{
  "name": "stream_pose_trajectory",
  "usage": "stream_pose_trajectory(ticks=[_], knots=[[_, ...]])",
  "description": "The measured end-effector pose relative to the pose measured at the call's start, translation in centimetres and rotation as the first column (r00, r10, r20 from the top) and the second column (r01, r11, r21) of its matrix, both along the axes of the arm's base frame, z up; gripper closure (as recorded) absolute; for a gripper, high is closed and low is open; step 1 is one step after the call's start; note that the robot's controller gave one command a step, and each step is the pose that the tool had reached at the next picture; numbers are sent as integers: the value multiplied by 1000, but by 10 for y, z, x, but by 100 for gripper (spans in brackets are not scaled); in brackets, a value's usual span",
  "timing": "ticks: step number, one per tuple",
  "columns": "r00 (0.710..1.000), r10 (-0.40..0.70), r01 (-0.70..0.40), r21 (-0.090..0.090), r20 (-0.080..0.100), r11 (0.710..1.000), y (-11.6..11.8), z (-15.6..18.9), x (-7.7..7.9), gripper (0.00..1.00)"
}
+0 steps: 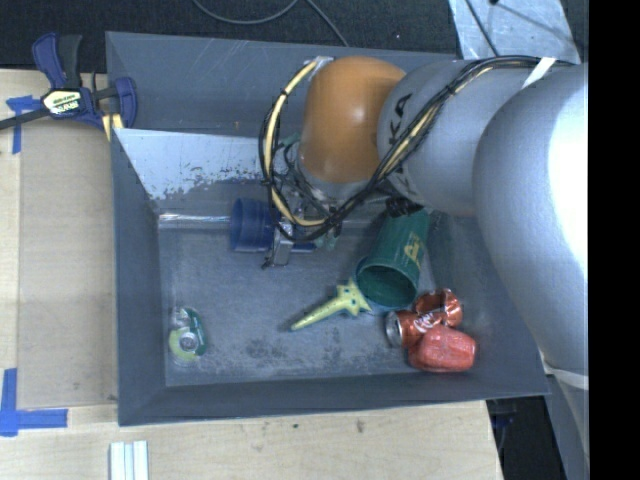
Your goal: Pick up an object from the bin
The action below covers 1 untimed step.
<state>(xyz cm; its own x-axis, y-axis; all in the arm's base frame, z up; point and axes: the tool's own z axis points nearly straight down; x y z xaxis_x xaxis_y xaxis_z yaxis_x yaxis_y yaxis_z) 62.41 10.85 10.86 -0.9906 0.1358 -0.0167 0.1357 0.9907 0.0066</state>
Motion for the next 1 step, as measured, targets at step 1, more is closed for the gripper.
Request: stream_pose_trajectory(ticks=[1], knots=[[1000, 0, 0, 0, -2, 1000, 0, 11, -1, 100]])
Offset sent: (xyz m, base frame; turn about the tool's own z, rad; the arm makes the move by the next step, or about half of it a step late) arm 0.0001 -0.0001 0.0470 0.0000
